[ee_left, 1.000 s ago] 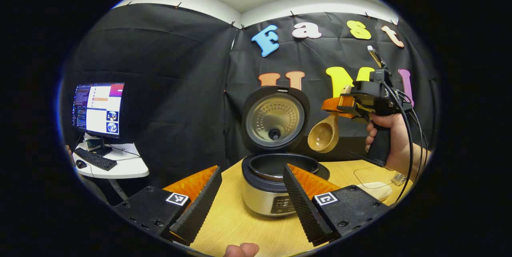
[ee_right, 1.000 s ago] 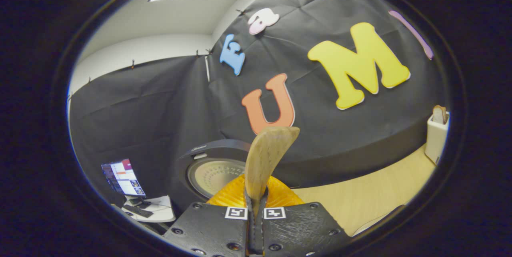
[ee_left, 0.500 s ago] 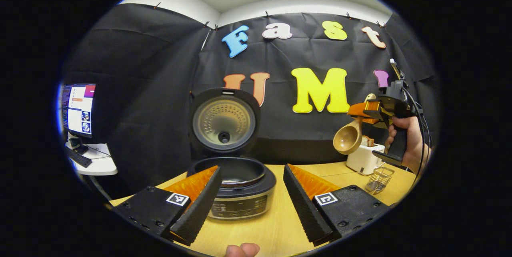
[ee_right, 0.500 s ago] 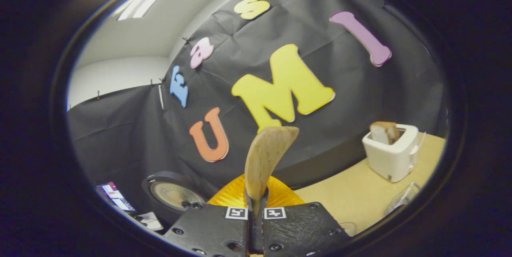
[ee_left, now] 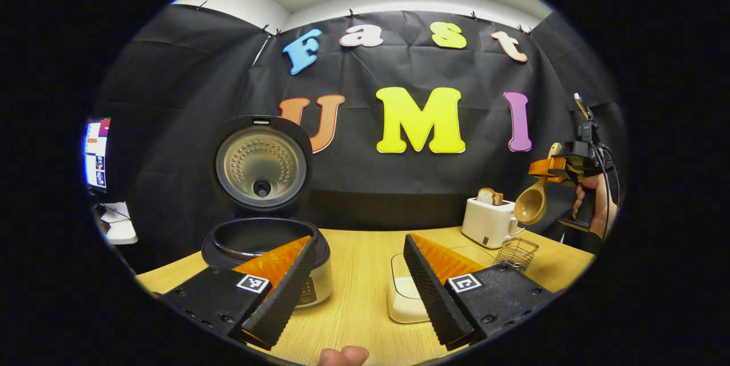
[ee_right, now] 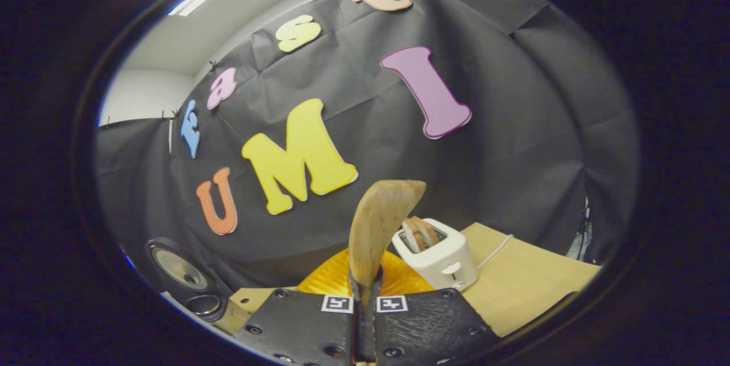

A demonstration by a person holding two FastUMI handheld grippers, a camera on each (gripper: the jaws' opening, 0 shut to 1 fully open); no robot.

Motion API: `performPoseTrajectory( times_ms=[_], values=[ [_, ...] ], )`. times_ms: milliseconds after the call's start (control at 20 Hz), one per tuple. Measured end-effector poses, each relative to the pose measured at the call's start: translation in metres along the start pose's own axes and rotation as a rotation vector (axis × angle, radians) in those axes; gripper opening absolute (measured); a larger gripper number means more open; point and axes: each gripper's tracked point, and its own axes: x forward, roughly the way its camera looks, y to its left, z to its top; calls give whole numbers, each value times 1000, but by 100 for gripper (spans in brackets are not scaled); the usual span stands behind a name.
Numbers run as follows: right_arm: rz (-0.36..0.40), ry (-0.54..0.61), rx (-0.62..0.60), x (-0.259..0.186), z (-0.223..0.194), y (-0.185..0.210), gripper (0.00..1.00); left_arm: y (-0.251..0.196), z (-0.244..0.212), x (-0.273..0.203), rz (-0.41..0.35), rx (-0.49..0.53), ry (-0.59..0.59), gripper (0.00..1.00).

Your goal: Close the left gripper, press the button to open the rice cooker; take a wooden spoon from the chopstick holder with the right hand, scoop a spoonful of rice and pour it into the rice cooker, then put the wooden spoon back into the chopstick holder.

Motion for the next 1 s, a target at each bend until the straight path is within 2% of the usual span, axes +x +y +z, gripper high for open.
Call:
performPoseTrajectory(
  times_ms=[150, 350, 650, 850, 1000],
  values=[
    [-38, 30, -16, 11, -15, -26, 0, 0, 0, -2, 12, 8, 1, 98],
    [-64, 55, -59, 22, -44, -36, 0, 0, 3, -2, 23, 17, 0, 98],
    [-85, 64, -131, 23, -64, -34, 0, 8, 13, 0, 31, 13, -14, 98],
    [-94, 76, -183, 23, -80, -34, 0, 20, 43, 5, 38, 32, -53, 98],
    [-102, 96, -219, 28, -92, -32, 0, 32, 55, 16, 40, 29, -29, 98]
  ],
)
